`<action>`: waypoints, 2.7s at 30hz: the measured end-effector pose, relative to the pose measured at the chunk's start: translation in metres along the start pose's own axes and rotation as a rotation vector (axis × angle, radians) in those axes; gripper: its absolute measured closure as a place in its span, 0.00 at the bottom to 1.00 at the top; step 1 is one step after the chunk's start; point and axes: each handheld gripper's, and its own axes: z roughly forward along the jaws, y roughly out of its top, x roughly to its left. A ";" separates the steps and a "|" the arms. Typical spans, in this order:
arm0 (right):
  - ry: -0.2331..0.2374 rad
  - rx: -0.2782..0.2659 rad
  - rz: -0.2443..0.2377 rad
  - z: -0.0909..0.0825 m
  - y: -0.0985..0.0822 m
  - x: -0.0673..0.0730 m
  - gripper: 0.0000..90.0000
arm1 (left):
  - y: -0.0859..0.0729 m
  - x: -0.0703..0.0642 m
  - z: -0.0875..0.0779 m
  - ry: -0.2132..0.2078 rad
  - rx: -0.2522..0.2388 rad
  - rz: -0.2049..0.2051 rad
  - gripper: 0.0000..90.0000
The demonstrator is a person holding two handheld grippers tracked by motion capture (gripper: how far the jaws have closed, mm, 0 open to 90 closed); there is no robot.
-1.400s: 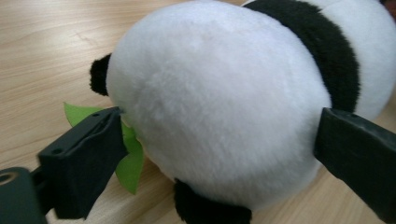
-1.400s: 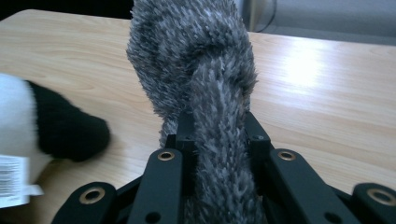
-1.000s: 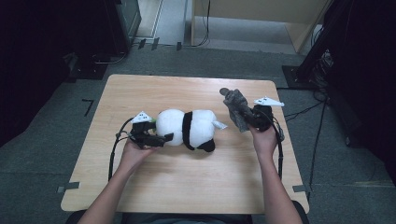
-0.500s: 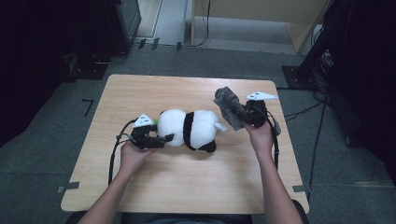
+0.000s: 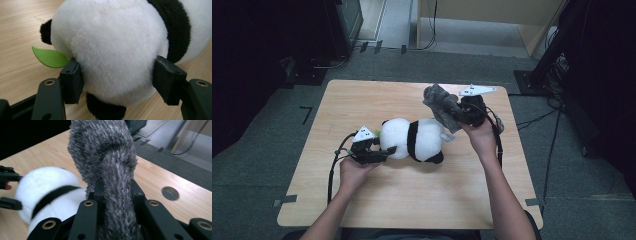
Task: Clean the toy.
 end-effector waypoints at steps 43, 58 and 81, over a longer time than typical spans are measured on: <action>0.173 0.162 -0.138 0.115 0.013 0.059 0.81 | -0.009 -0.004 -0.002 0.018 -0.023 -0.022 0.40; 0.138 0.191 -0.042 0.107 0.004 0.017 0.82 | -0.008 -0.004 -0.002 0.019 -0.027 -0.035 0.40; 0.026 0.209 0.055 0.068 -0.015 -0.035 0.83 | -0.009 -0.002 -0.002 0.010 -0.020 -0.049 0.39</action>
